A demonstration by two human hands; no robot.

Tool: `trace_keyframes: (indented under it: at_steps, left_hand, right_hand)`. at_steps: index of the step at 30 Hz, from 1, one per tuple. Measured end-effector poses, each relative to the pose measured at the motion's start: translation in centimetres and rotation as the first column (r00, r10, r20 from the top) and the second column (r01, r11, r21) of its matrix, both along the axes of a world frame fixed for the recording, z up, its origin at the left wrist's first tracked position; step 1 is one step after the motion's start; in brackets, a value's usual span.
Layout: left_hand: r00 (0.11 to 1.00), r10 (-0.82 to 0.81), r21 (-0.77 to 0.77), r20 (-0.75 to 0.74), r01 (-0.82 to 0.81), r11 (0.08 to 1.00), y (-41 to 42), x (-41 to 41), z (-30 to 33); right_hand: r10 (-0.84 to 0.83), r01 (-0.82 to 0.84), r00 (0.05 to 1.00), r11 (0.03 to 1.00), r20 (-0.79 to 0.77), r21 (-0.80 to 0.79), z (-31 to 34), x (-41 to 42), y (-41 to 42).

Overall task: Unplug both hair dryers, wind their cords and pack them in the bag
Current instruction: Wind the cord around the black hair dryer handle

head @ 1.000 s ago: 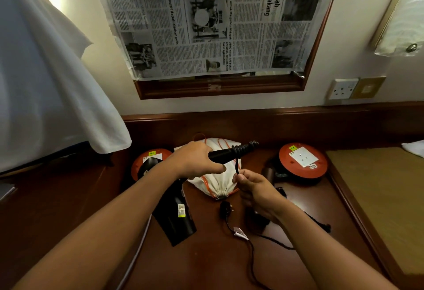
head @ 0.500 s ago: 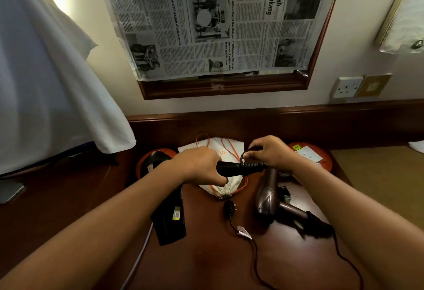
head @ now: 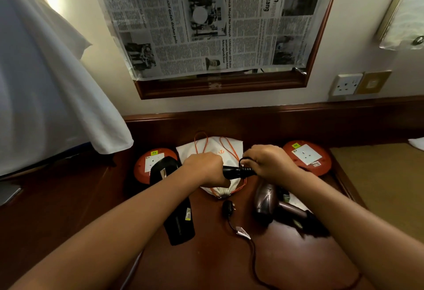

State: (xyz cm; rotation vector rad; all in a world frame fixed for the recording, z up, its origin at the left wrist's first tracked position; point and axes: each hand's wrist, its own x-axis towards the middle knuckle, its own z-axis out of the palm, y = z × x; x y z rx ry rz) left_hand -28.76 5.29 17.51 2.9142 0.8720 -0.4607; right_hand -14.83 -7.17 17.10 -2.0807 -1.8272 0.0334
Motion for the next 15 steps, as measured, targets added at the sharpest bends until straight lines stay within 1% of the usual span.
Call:
trace_keyframes:
  at_steps: [2, 6, 10, 13, 15]
  left_hand:
    - [1.000, 0.014, 0.025, 0.008, -0.014, 1.000, -0.2, 0.4, -0.4]
    - [1.000, 0.011, 0.051, 0.007, -0.012, 0.999, -0.2, 1.0, -1.1]
    - [1.000, 0.018, 0.038, 0.008, -0.018, 0.999, -0.1, 1.3, -1.8]
    - [0.999, 0.034, -0.001, 0.029, -0.034, 0.999, 0.1, 1.4, -2.0]
    - [0.999, 0.039, -0.014, 0.037, -0.039, 0.999, 0.2, 1.5, -2.0]
  right_hand:
    - [-0.043, 0.043, 0.998, 0.999, -0.051, 0.016, -1.2, -0.6, -0.5]
    - [-0.136, 0.152, 0.968, 0.987, -0.211, 0.062, -3.8, -2.0, -1.7]
    - [-0.211, 0.262, 0.893, 0.962, -0.397, 0.079, -5.6, -4.0, -3.2]
    - [-0.202, 0.291, 0.819, 0.953, -0.537, 0.085, -6.5, -5.1, -4.1]
    - [-0.171, 0.295, 0.786, 0.948, -0.595, 0.117, -6.9, -5.5, -4.3]
